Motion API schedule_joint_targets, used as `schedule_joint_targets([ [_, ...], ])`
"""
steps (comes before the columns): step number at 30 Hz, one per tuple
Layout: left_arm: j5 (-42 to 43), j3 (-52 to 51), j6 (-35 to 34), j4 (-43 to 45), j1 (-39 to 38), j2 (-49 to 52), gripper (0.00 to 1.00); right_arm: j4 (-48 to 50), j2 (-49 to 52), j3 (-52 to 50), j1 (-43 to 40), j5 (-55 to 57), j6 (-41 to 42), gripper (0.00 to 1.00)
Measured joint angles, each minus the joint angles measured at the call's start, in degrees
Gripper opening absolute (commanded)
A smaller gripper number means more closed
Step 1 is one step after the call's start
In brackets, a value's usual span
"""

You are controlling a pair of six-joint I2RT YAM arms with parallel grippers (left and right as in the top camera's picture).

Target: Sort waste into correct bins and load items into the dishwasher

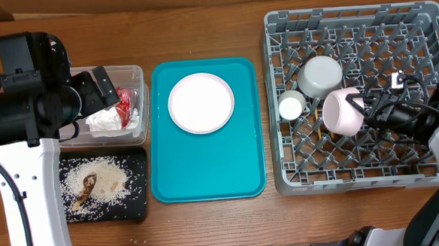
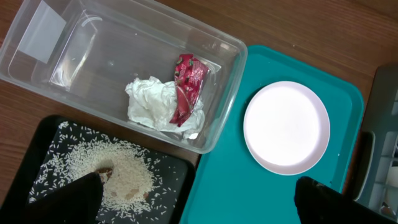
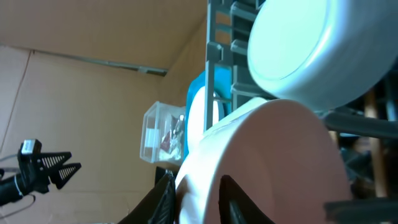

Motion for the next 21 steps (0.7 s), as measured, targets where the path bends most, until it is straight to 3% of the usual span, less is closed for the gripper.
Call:
schedule_joint_targets([
  [6,0.0,0.0,0.0,0.0,0.0,0.0,1.0,0.42,0.0,0.28,-4.52,1.16,1.68,0.39],
  [21,0.0,0.0,0.0,-0.02,0.0,0.0,1.0,5.95,0.13,0.44,-8.2,11.28,10.05,0.46],
])
